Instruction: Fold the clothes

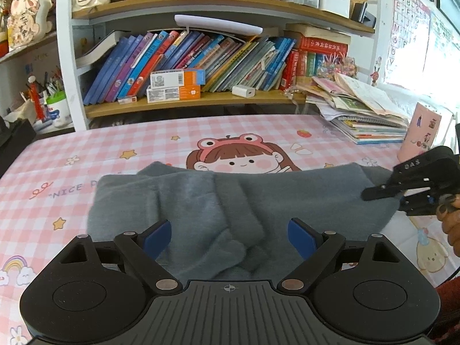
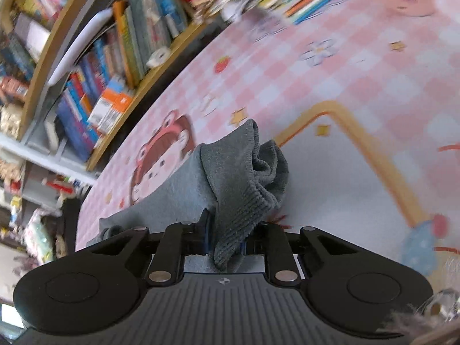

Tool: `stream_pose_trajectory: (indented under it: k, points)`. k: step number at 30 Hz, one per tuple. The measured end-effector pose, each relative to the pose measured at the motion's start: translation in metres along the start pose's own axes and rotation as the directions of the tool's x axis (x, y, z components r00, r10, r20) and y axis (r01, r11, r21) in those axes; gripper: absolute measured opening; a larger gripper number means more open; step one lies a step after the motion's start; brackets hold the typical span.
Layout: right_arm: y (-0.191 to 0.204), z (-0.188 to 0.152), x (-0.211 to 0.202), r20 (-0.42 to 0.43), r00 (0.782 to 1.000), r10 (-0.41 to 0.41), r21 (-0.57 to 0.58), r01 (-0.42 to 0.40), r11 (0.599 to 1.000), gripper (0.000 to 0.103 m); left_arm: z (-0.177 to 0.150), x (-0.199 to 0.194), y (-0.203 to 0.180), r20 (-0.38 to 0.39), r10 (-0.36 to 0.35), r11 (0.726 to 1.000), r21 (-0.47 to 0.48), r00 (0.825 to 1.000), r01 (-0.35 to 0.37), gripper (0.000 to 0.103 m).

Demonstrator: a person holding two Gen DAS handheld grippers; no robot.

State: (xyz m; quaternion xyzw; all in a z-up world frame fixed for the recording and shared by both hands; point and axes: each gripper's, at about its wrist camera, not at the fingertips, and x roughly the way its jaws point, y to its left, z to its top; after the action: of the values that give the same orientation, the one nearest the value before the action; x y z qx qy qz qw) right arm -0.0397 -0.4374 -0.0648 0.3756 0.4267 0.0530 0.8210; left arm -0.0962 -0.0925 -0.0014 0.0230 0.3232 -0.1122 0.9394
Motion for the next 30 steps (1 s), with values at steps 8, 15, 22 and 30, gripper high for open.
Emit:
stream_pose_trajectory:
  k: [8,15,22,30]
  points:
    - [0.015,0.004,-0.037,0.063,0.996,0.056,-0.033,-0.054,0.998,0.017,0.006,-0.003,0.006,0.042,-0.045,0.999,-0.021,0.998,0.046,0.090]
    - [0.073,-0.009,-0.055,0.101,0.981,0.164,-0.145,-0.148,0.978,0.016,0.010,-0.011,0.041,0.092,-0.042,0.994,-0.097,0.995,0.051,0.091]
    - [0.148,-0.040,-0.055,0.112,0.968,0.224,-0.321,-0.178,0.930,0.016,0.011,-0.028,0.091,0.142,-0.023,0.989,-0.141,0.990,0.043,0.096]
    - [0.224,-0.099,-0.025,0.082,0.979,0.188,-0.565,-0.110,0.818,0.016,0.007,-0.041,0.143,0.145,-0.028,0.987,-0.153,0.989,0.051,0.098]
